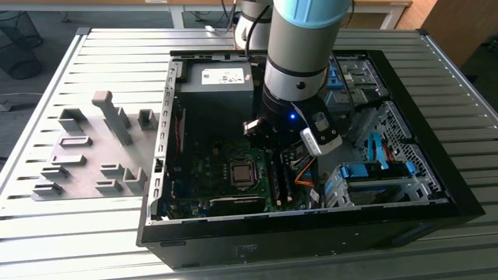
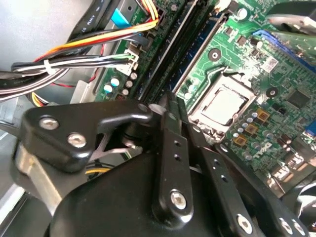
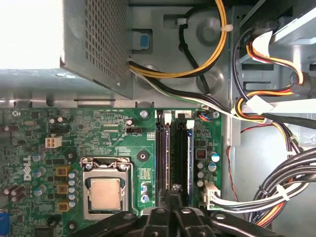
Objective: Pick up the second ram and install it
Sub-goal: 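Insert the second ram into the second slot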
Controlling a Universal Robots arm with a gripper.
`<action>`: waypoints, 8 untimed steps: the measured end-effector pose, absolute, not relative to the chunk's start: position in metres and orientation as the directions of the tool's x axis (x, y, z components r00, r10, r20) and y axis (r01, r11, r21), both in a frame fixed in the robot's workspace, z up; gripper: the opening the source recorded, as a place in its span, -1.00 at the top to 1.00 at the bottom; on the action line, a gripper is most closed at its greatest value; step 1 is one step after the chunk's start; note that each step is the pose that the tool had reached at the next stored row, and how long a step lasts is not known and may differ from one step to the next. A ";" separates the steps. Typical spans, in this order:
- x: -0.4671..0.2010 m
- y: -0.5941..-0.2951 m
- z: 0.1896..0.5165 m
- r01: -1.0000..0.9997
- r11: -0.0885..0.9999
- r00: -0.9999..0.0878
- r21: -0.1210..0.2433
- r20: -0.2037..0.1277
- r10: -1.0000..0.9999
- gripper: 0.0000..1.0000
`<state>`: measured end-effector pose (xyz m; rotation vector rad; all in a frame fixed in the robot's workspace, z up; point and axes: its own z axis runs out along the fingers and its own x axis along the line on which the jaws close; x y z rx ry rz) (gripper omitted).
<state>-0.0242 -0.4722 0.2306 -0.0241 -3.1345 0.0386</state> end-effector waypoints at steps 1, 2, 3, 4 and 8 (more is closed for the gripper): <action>-0.024 -0.472 0.231 0.015 1.000 -1.000 -0.025 0.007 0.016 0.79; -0.024 -0.472 0.231 0.015 1.000 -1.000 -0.025 0.007 0.016 0.79; -0.024 -0.472 0.231 0.015 1.000 -1.000 -0.025 0.007 0.016 0.79; -0.024 -0.472 0.231 0.015 1.000 -1.000 -0.025 0.007 0.016 0.79; -0.024 -0.472 0.231 0.015 1.000 -1.000 -0.025 0.007 0.016 0.79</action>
